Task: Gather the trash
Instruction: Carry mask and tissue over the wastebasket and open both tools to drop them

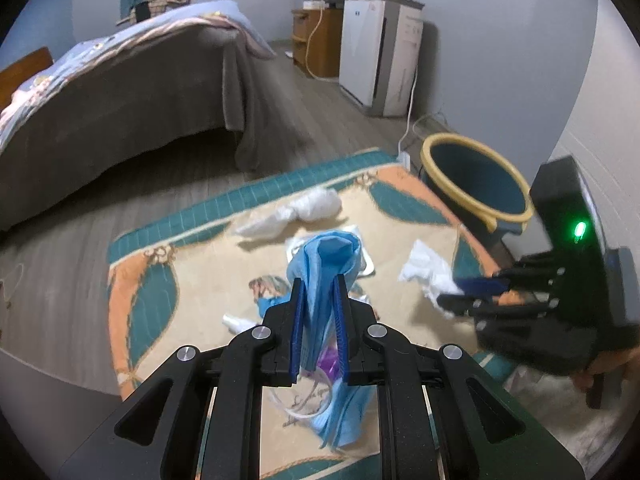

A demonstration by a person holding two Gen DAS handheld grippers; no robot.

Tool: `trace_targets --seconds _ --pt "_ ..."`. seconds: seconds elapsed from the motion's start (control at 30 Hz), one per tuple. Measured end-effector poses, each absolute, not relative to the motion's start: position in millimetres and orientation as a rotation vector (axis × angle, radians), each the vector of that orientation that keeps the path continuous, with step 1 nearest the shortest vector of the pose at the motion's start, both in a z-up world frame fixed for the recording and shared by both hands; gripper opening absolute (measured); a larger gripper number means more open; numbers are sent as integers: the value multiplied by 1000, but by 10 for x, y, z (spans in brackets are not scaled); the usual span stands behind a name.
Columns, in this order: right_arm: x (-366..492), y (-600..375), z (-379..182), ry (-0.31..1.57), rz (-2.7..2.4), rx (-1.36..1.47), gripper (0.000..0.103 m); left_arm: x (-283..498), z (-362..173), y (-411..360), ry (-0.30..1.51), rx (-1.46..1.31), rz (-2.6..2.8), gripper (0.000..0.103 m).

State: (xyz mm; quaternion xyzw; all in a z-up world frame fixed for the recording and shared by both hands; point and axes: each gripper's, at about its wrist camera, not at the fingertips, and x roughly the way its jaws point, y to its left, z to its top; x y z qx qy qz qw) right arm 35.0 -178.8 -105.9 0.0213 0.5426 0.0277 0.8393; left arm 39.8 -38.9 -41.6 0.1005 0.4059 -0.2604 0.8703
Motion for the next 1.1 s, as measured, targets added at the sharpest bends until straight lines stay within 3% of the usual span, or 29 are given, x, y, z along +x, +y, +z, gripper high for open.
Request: trace_targets --seconds 0.47,0.87,1.1 --pt "539 -2927 -107 980 -79 -30 17 441 -23 -634 771 149 -566 15" --pt "611 -4200 -405 993 -250 146 17 706 106 -1913 720 219 -714 15" --pt "535 -4658 -775 1039 -326 259 18 962 -183 -2654 790 240 -786 15"
